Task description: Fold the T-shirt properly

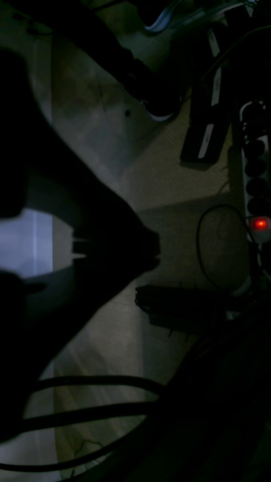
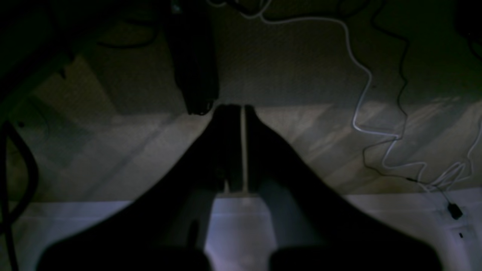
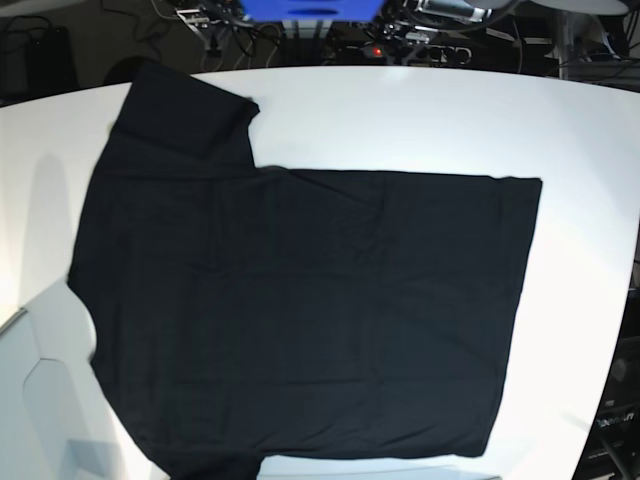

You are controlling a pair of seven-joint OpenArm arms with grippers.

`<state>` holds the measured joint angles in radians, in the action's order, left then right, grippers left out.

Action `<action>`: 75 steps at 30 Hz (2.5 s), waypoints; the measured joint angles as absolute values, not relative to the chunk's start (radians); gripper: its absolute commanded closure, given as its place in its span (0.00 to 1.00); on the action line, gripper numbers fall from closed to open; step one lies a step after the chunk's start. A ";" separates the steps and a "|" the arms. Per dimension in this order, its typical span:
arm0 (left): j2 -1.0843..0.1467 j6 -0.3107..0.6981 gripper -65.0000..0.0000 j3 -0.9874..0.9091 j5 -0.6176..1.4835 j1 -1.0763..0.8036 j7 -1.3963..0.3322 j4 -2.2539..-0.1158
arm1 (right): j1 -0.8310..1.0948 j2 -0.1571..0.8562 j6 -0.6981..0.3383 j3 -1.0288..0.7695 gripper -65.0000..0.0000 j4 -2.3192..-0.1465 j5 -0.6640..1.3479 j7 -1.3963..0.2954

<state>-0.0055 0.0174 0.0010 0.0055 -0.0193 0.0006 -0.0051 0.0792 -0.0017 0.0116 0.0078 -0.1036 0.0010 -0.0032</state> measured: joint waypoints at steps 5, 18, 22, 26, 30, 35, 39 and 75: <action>-0.005 0.017 1.00 0.001 0.006 -0.019 0.000 -0.005 | 0.089 -0.002 0.011 0.008 1.00 -0.114 0.001 -0.007; -0.012 0.010 1.00 0.001 0.007 -0.123 0.070 -0.127 | 0.138 0.014 0.009 0.008 1.00 -0.173 0.001 0.015; -0.031 0.006 1.00 0.001 0.004 -0.256 0.074 -0.305 | 0.235 0.014 0.004 0.008 1.00 -0.297 -0.001 0.012; -0.055 0.009 1.00 0.002 0.005 -0.406 0.064 -0.493 | 0.382 0.014 0.000 0.008 1.00 -0.493 -0.002 0.001; -0.103 0.000 1.00 0.001 0.007 -0.525 0.060 -0.671 | 0.542 0.014 -0.001 0.008 1.00 -0.717 -0.001 -0.001; -0.155 -0.002 1.00 -0.004 0.005 -0.668 0.065 -0.879 | 0.716 0.023 -0.002 0.011 1.00 -0.992 0.001 -0.002; -0.185 -0.002 1.00 -0.003 0.008 -0.804 0.069 -1.071 | 0.857 0.036 -0.002 0.002 1.00 -1.204 -0.001 -0.012; -0.276 0.007 0.77 -0.235 0.292 -1.096 0.052 -1.940 | 1.142 0.088 -0.004 -0.015 0.99 -2.018 0.001 -0.012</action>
